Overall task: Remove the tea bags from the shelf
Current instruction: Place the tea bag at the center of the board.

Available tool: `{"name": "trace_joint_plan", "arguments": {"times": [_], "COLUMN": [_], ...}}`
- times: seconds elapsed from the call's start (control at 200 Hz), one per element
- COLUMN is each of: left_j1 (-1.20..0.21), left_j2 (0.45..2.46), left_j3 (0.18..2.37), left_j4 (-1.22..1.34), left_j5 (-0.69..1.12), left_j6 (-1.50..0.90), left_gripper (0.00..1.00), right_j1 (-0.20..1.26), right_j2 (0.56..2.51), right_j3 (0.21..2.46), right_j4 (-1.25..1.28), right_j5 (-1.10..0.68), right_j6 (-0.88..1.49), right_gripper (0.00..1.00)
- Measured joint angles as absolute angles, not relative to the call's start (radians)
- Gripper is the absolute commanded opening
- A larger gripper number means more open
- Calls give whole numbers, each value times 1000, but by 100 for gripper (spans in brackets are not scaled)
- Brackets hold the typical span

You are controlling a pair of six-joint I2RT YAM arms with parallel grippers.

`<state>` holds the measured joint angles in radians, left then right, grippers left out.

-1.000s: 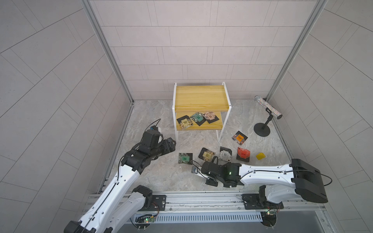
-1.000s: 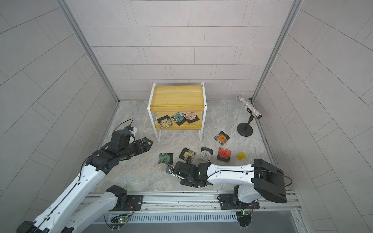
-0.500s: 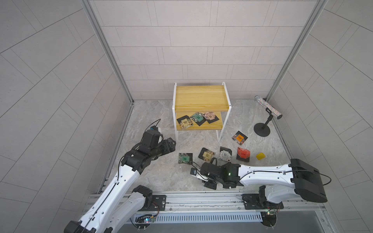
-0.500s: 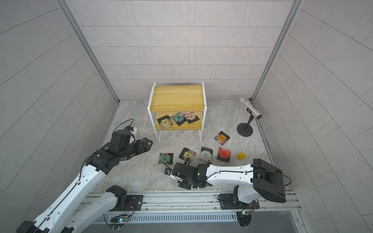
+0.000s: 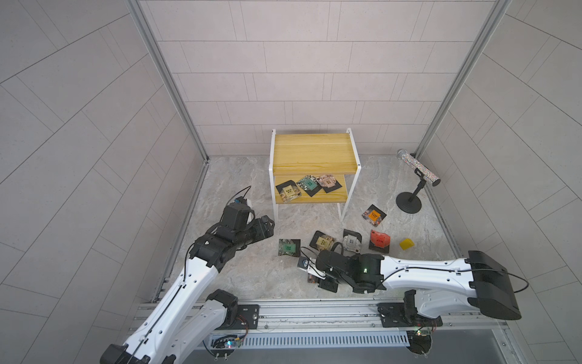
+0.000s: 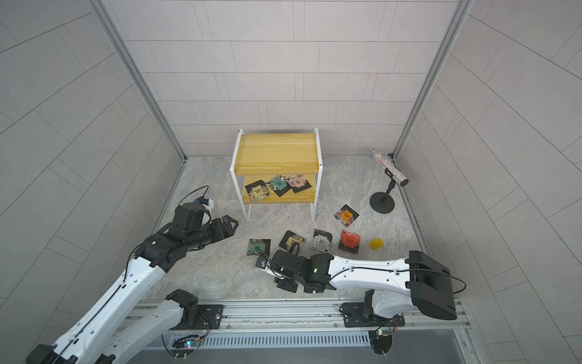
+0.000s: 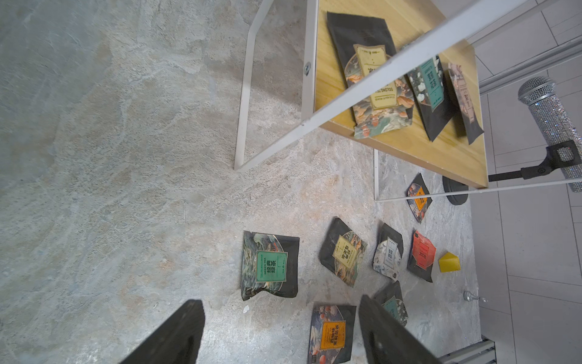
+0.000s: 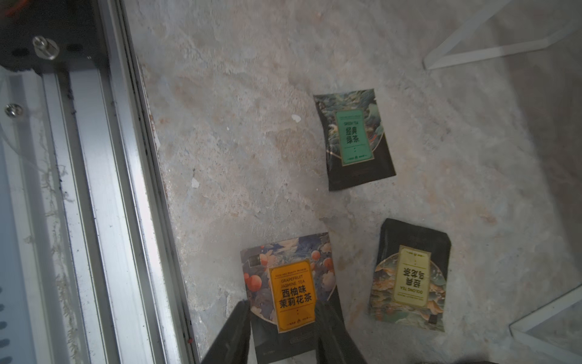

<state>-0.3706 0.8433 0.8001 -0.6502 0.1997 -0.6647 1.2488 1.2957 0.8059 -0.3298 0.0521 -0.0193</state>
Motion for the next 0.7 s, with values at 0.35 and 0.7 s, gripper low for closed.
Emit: {"name": "trace_joint_plan", "arguments": {"times": [0.35,0.7], "left_j1": [-371,-371], "left_j2": [868,909], "left_j3": [836,877], "left_j4": [-661,-662], "left_j5": [213,228], "left_j6": [-654,-654], "left_gripper": [85,86], "right_j1": [1105,979], "right_j2": [1222,1203], "right_j3": [884,903], "right_j4": [-326,-257], "right_j5": [50,8], "right_j6": [-22,-110], "right_gripper": [44,54]}}
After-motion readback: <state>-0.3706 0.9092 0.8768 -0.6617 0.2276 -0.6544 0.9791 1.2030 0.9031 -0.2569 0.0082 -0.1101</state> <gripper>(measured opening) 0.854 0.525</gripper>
